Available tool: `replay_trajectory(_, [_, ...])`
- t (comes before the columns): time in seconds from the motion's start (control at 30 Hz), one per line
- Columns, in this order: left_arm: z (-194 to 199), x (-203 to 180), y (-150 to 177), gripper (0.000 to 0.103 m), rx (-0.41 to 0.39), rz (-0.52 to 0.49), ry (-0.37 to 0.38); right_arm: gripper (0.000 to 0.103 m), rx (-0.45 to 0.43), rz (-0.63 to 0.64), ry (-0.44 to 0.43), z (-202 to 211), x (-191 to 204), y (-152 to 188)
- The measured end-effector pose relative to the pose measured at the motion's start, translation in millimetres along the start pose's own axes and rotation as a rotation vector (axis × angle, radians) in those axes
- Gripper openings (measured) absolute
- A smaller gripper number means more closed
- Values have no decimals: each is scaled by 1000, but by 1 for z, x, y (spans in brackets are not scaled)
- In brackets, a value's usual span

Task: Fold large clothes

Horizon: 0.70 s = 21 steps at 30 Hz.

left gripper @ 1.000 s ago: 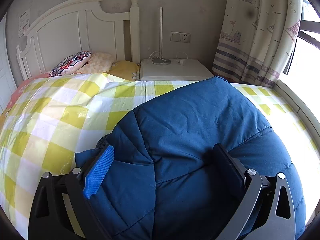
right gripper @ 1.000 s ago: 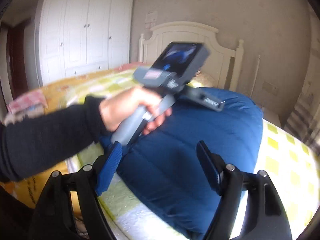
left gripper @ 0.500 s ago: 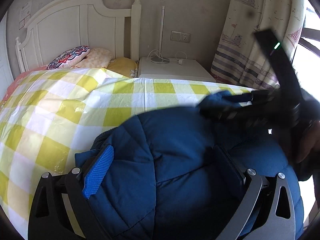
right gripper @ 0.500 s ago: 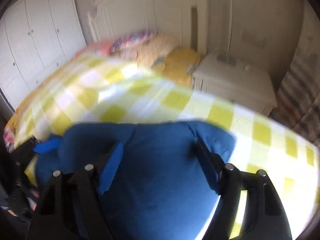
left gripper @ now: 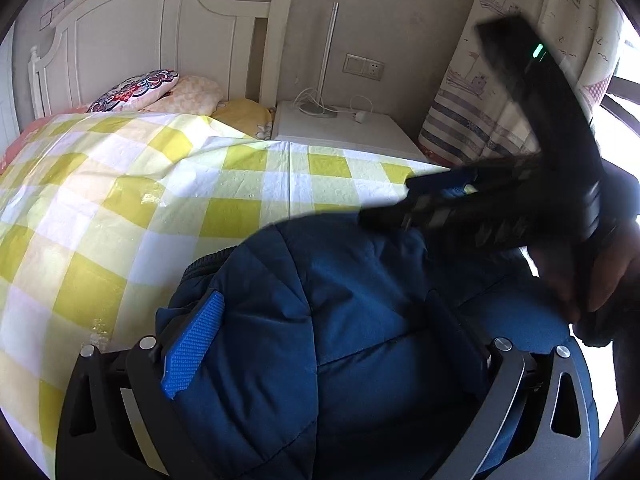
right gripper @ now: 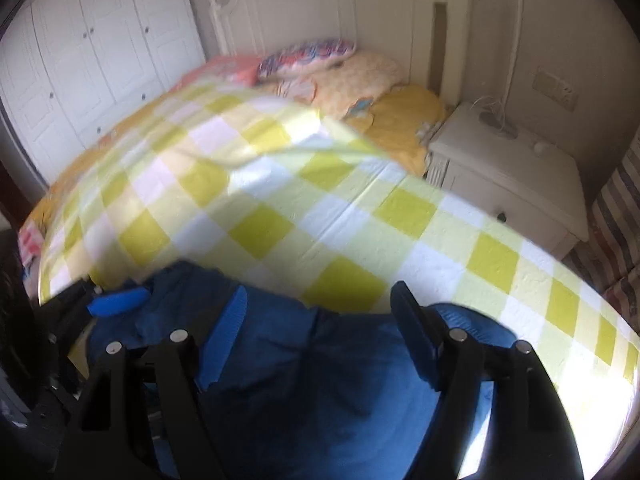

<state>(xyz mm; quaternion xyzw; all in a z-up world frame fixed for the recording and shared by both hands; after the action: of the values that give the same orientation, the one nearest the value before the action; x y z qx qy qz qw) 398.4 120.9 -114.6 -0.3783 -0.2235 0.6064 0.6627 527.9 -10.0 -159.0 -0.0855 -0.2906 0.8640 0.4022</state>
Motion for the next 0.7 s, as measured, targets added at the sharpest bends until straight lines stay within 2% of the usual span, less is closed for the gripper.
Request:
replay_trajectory(0.07, [-1, 0, 0, 99, 11, -10, -15, 75, -32, -58, -54, -4, -8, 3])
replay_trajectory(0.2, [-1, 1, 1, 99, 16, -5, -11, 75, -46, -48, -30, -2, -4, 3])
replay_trajectory(0.3, [3, -1, -1, 99, 20, -17, -26, 75, -64, -87, -74, 3, -10, 3])
replay_trajectory(0.4, [31, -8, 7, 99, 20, -86, -69, 75, -90, -131, -82, 21, -15, -3])
replay_trajectory(0.5, [73, -6, 30, 99, 32, -85, -83, 75, -171, -215, -109, 56, -14, -8])
replay_trajectory(0.53, [84, -3, 39, 99, 38, -70, -79, 75, -186, -212, -114, 66, -7, -8])
replay_trajectory(0.6, [98, 5, 60, 99, 40, -33, -80, 75, -201, -119, -112, 79, 22, -10])
replay_trajectory(0.7, [100, 15, 83, 99, -10, 70, -50, 76, -188, 45, -45, 70, 75, -12])
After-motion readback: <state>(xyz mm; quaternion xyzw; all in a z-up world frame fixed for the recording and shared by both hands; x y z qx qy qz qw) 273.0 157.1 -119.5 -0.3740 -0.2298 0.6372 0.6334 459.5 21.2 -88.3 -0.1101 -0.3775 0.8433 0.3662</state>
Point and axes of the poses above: each gripper's, at about its wrist camera, not at the fingertips, and z roughly against the way its jaws point, x to its left, y to its underside, the point moved 3 cm from there along -z, roughly the way its jaws point, and after that the axes turned 7 degrees about -x, right-handed, at the moved point
